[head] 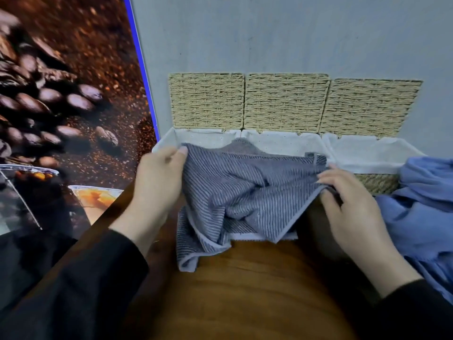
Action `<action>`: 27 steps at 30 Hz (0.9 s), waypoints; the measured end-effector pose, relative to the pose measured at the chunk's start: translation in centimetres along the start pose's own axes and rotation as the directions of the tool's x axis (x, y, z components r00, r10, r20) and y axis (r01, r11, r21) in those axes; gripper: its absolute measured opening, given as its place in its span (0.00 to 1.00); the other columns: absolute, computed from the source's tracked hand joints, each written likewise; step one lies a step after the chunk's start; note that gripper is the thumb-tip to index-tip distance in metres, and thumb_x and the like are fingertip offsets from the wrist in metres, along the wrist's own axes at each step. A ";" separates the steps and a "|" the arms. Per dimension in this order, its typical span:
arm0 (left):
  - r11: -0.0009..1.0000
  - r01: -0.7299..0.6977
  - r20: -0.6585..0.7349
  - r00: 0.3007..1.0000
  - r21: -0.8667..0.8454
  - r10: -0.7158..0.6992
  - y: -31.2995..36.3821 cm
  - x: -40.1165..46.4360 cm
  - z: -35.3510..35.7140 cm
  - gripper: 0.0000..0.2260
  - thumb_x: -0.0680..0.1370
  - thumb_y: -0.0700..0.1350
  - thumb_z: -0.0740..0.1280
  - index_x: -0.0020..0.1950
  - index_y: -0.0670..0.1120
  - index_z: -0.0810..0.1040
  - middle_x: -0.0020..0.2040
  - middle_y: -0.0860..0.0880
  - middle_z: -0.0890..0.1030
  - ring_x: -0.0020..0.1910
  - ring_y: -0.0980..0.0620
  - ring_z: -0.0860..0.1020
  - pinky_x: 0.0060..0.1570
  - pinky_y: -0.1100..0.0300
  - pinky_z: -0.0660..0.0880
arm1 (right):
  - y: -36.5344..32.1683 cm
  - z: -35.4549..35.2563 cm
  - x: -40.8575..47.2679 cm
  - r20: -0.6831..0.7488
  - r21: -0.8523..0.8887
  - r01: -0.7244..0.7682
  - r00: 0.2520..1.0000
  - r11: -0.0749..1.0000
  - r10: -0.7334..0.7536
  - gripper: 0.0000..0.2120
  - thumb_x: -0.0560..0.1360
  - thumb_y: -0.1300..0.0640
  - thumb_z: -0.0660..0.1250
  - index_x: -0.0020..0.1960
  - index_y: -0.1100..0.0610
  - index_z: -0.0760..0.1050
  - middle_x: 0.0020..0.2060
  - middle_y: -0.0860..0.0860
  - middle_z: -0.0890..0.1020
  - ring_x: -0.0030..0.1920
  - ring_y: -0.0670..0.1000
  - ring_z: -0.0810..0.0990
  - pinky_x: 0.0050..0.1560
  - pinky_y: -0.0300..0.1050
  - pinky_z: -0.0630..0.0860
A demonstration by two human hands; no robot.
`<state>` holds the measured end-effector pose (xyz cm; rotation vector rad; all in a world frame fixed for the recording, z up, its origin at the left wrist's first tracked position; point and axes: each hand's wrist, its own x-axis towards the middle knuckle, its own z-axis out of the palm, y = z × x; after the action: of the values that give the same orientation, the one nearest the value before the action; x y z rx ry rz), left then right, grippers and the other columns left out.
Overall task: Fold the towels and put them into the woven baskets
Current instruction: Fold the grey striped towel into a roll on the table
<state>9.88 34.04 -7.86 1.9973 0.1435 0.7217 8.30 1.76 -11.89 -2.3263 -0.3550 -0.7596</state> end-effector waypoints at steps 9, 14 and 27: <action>0.985 0.112 0.122 0.984 0.134 -0.129 -3.3 -3.9 -0.5 0.18 0.78 0.64 0.64 0.57 0.53 0.82 0.50 0.57 0.85 0.54 0.57 0.82 0.54 0.56 0.75 | -3.2 0.4 -1.4 0.234 -0.056 0.080 0.970 0.995 -0.065 0.18 0.78 0.56 0.66 0.66 0.45 0.76 0.67 0.38 0.74 0.71 0.38 0.66 0.70 0.46 0.59; 0.869 -0.240 0.592 0.803 0.433 -0.073 -1.8 -7.8 0.1 0.41 0.69 0.76 0.61 0.78 0.57 0.67 0.77 0.59 0.64 0.77 0.57 0.62 0.76 0.52 0.60 | -5.3 4.2 -3.2 0.583 -0.219 0.209 0.811 0.953 -0.044 0.29 0.76 0.31 0.60 0.73 0.40 0.66 0.67 0.35 0.67 0.69 0.41 0.64 0.70 0.47 0.61; 0.961 0.264 0.212 0.947 -0.081 -0.243 -4.0 -4.8 -0.4 0.07 0.82 0.42 0.67 0.58 0.50 0.78 0.44 0.49 0.83 0.36 0.55 0.80 0.38 0.59 0.78 | -1.6 2.2 -0.7 0.028 -0.343 -0.133 0.988 0.930 0.152 0.22 0.76 0.62 0.68 0.69 0.52 0.76 0.67 0.52 0.76 0.67 0.60 0.71 0.68 0.65 0.65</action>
<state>6.47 34.58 -13.11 1.8906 0.2321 0.3533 8.03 4.33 -12.86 -2.6666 -0.0772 -0.7341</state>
